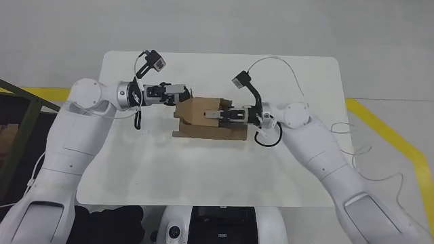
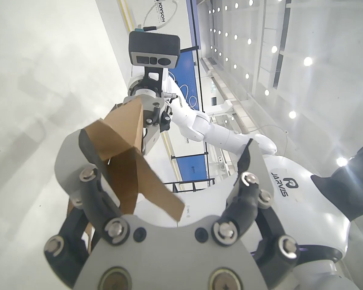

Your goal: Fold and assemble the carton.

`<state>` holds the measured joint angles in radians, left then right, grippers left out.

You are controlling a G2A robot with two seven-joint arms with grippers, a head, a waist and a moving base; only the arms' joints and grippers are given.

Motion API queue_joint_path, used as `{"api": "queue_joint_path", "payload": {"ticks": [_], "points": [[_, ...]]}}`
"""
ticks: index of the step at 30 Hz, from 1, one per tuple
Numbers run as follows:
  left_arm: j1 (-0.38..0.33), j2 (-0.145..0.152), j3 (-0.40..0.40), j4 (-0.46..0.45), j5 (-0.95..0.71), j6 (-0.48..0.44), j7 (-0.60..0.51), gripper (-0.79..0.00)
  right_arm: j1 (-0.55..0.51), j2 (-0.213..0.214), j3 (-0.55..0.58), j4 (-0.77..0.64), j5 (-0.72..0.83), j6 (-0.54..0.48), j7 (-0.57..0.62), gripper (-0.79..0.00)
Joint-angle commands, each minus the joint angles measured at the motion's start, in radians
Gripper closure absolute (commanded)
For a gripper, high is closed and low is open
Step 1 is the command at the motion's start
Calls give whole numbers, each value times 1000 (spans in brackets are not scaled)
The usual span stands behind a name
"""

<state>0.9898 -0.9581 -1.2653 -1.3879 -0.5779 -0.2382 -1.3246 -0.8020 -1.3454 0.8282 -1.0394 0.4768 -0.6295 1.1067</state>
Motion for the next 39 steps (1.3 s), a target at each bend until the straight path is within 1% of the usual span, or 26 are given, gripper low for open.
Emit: {"api": "queue_joint_path", "payload": {"ticks": [1,9,17,22,31,39], "points": [[11,2,-8,-12,2,-1,-2,-785,-1,3,14,-2,-8,2,-15,0],[37,7,-11,-55,17,12,-13,-785,-22,14,57,-31,-23,22,-66,0],[43,6,1,-64,-18,25,-50,-785,-36,21,85,-42,-49,47,-113,0],[42,3,19,-72,-34,30,-77,-785,-43,22,95,-51,-74,71,-160,0],[31,-3,53,-69,-30,31,-89,-785,-52,17,91,-60,-100,97,-207,0],[14,-10,79,-53,-25,32,-67,-785,-66,14,89,-71,-109,101,-220,0]]}}
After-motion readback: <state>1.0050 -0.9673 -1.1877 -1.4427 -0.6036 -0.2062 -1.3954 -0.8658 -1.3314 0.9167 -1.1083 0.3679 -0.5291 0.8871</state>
